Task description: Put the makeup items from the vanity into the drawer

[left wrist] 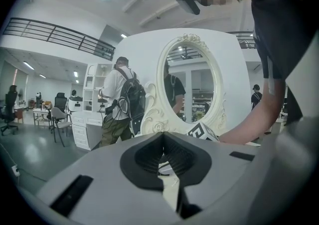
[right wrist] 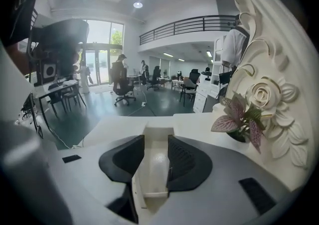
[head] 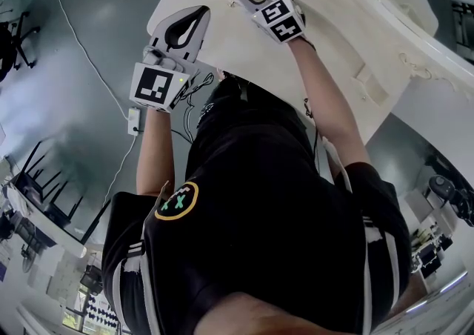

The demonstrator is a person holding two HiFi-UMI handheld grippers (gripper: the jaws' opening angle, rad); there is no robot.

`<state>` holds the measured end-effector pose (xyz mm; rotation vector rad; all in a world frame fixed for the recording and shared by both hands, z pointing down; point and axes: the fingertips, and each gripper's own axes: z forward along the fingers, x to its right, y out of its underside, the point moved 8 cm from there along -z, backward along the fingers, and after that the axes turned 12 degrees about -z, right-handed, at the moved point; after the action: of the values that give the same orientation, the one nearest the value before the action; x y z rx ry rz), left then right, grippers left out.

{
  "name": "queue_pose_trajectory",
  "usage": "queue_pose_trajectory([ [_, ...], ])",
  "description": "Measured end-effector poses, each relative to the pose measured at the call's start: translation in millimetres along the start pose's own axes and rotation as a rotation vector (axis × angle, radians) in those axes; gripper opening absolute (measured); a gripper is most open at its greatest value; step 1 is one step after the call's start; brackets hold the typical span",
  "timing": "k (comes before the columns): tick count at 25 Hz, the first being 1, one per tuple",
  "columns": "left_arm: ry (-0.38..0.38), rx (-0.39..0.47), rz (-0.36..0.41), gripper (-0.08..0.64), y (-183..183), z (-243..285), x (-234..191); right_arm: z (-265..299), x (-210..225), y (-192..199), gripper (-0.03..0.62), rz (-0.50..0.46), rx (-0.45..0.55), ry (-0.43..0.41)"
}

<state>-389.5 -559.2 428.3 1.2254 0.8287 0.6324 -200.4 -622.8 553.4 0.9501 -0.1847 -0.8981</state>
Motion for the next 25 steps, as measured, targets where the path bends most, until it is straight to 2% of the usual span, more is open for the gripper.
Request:
queue_pose_trajectory([
  [4, 0.014, 0.007, 0.008, 0.02, -5.6, 2.0, 2.5, -23.4, 0.0, -18.4, 0.166, 0.001, 0.067, 0.031],
  [9, 0.03, 0.014, 0.021, 0.02, -11.3, 4.3, 8.0, -70.1, -5.8, -51.9, 0.135, -0.02, 0.2, 0.076],
  [15, 0.059, 0.019, 0.038, 0.02, -18.5, 8.3, 17.7, -137.5, -18.8, -93.6, 0.029, -0.093, 0.408, 0.135],
  [20, 0.069, 0.016, 0.052, 0.021, -24.3, 12.6, 24.1, -162.7, -25.0, -104.2, 0.021, -0.132, 0.455, 0.155],
  [25, 0.083, 0.02, 0.066, 0.02, -27.1, 17.5, 29.6, -171.7, -28.5, -103.3, 0.021, -0.12, 0.502, 0.165],
])
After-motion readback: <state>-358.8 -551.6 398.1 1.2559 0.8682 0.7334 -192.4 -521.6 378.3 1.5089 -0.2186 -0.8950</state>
